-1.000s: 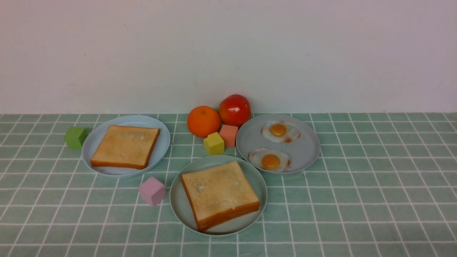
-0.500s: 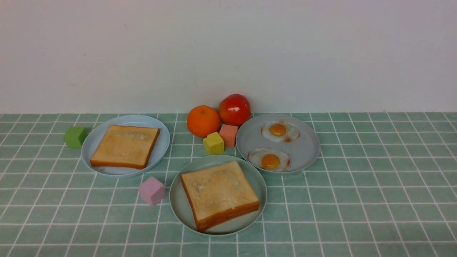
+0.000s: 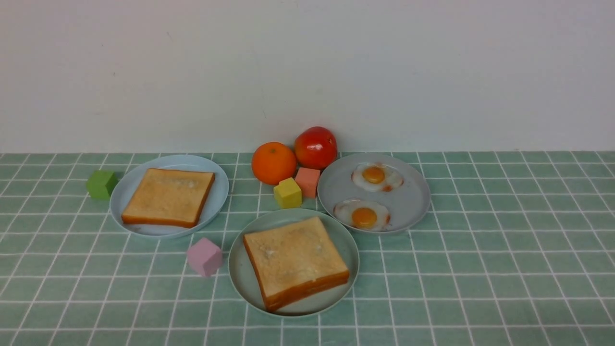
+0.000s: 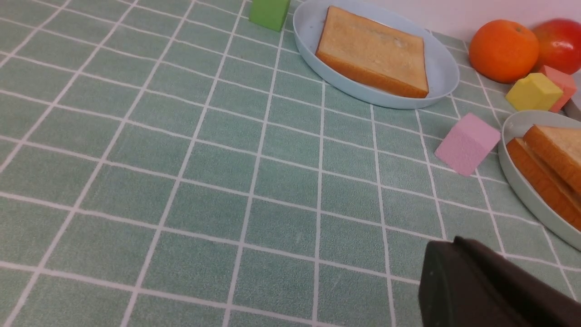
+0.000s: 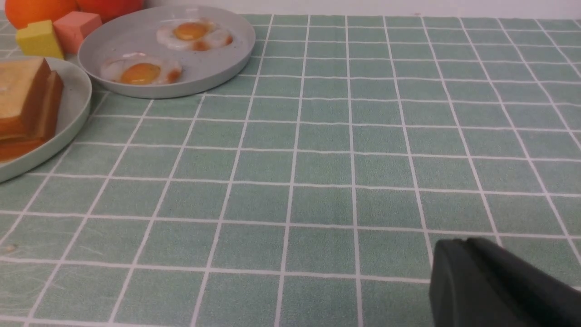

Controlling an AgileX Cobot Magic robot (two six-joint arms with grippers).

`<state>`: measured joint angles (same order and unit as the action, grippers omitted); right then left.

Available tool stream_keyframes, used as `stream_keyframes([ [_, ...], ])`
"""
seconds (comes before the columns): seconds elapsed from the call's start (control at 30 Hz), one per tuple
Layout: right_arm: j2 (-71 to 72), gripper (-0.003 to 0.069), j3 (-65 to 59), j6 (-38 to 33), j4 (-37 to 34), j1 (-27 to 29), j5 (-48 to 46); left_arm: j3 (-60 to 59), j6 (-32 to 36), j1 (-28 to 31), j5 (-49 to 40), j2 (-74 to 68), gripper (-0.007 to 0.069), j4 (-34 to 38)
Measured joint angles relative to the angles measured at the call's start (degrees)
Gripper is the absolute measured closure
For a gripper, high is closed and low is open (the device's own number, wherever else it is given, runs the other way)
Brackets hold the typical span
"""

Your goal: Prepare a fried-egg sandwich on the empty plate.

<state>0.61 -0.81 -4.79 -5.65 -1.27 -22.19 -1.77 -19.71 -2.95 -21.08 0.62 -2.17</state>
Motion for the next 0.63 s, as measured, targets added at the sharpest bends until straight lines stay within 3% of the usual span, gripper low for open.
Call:
stream_keyframes([
  [0.63, 0.0, 0.0606, 0.0, -0.05, 0.0, 0.0, 0.0, 0.0, -0.17, 0.0, 0.0, 0.0, 0.0624, -0.07],
])
